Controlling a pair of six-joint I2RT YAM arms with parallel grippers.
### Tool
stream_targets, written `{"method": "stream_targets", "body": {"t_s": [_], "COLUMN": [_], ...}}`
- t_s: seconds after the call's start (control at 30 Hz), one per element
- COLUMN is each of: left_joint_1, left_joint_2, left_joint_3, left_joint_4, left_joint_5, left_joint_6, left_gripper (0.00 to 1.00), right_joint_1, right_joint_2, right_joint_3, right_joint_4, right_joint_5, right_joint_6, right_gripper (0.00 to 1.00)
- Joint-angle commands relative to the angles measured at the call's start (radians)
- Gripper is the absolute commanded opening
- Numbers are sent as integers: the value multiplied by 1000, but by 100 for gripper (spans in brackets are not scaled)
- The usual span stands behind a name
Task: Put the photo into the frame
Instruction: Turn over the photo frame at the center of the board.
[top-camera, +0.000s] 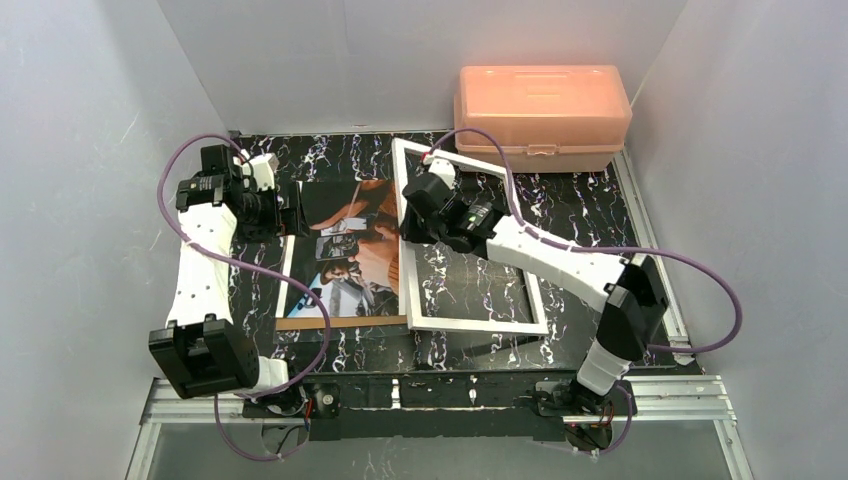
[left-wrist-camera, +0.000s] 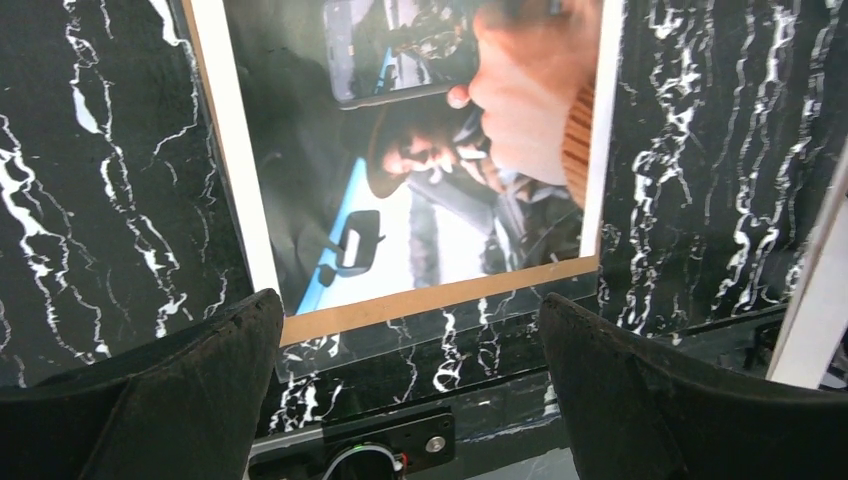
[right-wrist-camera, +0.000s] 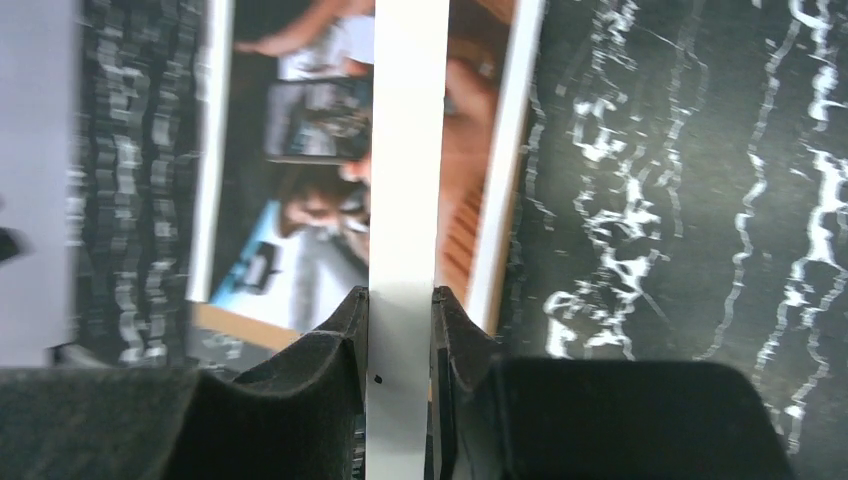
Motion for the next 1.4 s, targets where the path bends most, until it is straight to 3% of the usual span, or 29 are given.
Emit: {"method": "stream_targets", "body": {"t_s": [0.0, 0.17, 0.37, 0.6, 0.87, 0.97, 1.2, 1.3, 1.37], "left_joint_1": [-1, -5, -6, -27, -192, -198, -209, -215, -219], "left_joint_2": [-98, -141, -143, -150, -84, -71, -50, -33, -26], "left_joint_3": [-25, -73, -125, -210, -261, -291, -320, -333, -337], "left_joint_4": [26, 93, 141, 266, 464, 567, 599, 617, 632], "left_joint_5": [130, 305, 381, 537, 489, 502, 479, 517, 521], "left_joint_6": [-41, -74, -155, -263, -400, -445, -407, -421, -426], "left_gripper": [98, 98, 98, 98, 98, 98, 98, 87, 71], "right_joint_1": [1, -6, -8, -9, -9, -10, -8, -9, -8], "right_joint_2": [-71, -99, -128, -219, -201, -194, -194, -199, -207], "right_joint_3": [115, 228, 302, 190, 173, 167, 128, 94, 64], "right_joint_4": [23, 44, 178, 585, 852, 898, 973, 1022, 1046], "right_joint_5": [-75, -145, -249, -351, -436, -450, -455, -455, -449], "right_joint_6": [70, 116, 191, 351, 525, 572, 651, 675, 686], "right_gripper": [5, 3, 2, 2, 2, 2, 1, 1, 1]}}
